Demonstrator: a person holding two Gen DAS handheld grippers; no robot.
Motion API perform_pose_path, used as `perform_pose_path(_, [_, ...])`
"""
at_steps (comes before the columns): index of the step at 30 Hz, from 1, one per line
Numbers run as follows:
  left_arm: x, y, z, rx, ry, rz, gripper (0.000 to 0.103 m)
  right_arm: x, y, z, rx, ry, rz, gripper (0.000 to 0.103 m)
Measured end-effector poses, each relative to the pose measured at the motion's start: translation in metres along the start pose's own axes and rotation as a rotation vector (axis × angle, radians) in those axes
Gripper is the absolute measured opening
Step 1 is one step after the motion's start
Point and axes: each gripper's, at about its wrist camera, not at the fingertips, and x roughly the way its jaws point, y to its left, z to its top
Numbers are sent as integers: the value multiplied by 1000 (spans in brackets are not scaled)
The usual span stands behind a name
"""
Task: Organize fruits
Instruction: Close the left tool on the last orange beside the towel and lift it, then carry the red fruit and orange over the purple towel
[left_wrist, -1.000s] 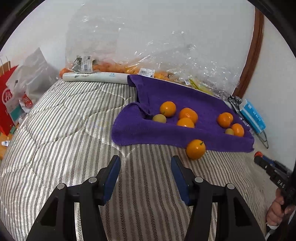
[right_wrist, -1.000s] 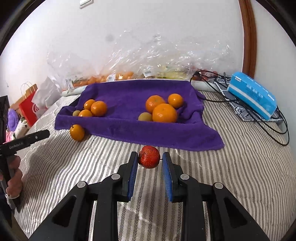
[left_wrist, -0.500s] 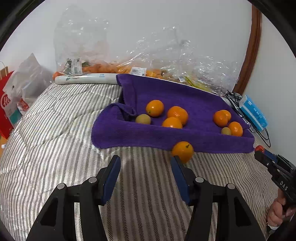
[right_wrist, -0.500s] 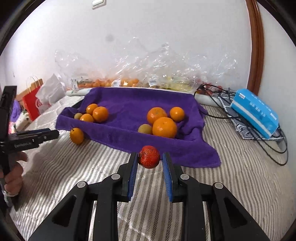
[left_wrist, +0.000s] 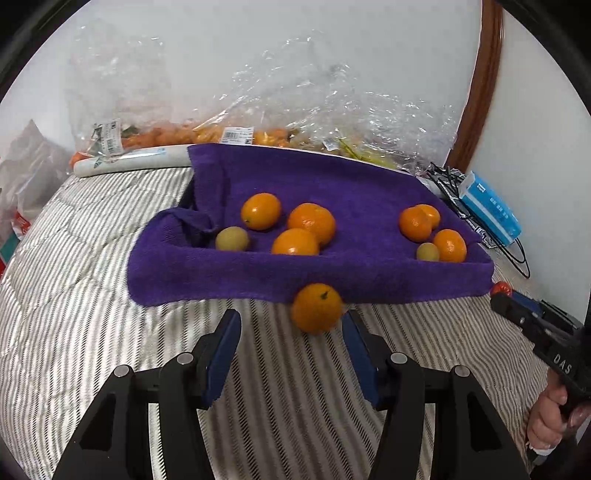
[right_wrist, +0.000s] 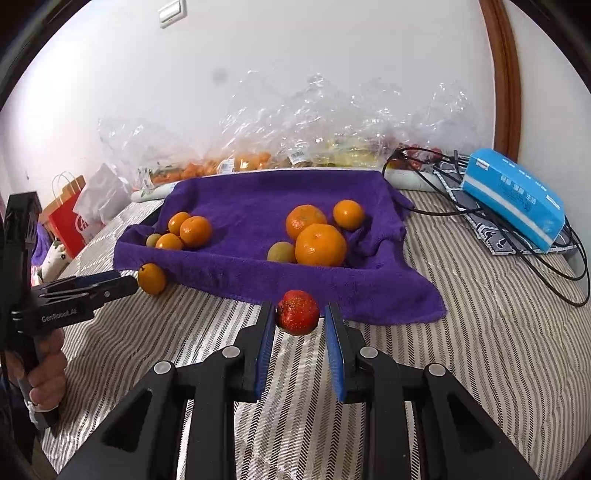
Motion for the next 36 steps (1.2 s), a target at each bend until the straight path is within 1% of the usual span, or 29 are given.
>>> perform_pose_path(4, [10, -8, 7, 9, 8, -11, 55, 1, 1, 0, -6, 5, 7, 27])
perform_pose_path(7, [22, -19, 10, 39, 48, 2, 55, 1, 0, 0, 1, 4, 8, 27])
perform_pose_path(10, [29, -21, 11, 27, 72, -5, 55, 2, -1, 0, 6, 10, 15, 27])
perform_pose_path(11, [30, -22, 11, 20, 74, -6, 50, 3, -1, 0, 8, 16, 24, 27])
perform_pose_path(12, [30, -22, 10, 18, 76, -11, 40, 4, -1, 0, 8, 20, 30, 27])
perform_pose_path(14, [32, -20, 10, 9, 84, -32, 31, 4, 0, 0, 5, 23, 41, 27])
perform_pose_path(16, [28, -17, 9, -9, 66, -80, 30, 4, 0, 1, 4, 23, 47, 27])
perform_pose_path(18, [17, -14, 8, -18, 9, -128, 31, 4, -1, 1, 14, 23, 48, 27])
perform_pose_path(20, [8, -17, 6, -8, -30, -131, 31, 4, -4, 1, 33, 23, 38, 27])
perform_pose_path(22, [5, -19, 6, 5, -46, -127, 30, 4, -5, 1, 41, 19, 31, 27])
perform_pose_path(26, [1, -22, 6, 21, -63, -112, 30, 0, -4, 1, 37, -1, 30, 27])
perform_pose_path(31, [-5, -23, 6, 29, -99, -93, 30, -11, 6, 1, -14, -58, 45, 27])
perform_pose_path(36, [-10, -22, 6, 22, -126, -99, 31, -11, 7, 1, -19, -59, 54, 27])
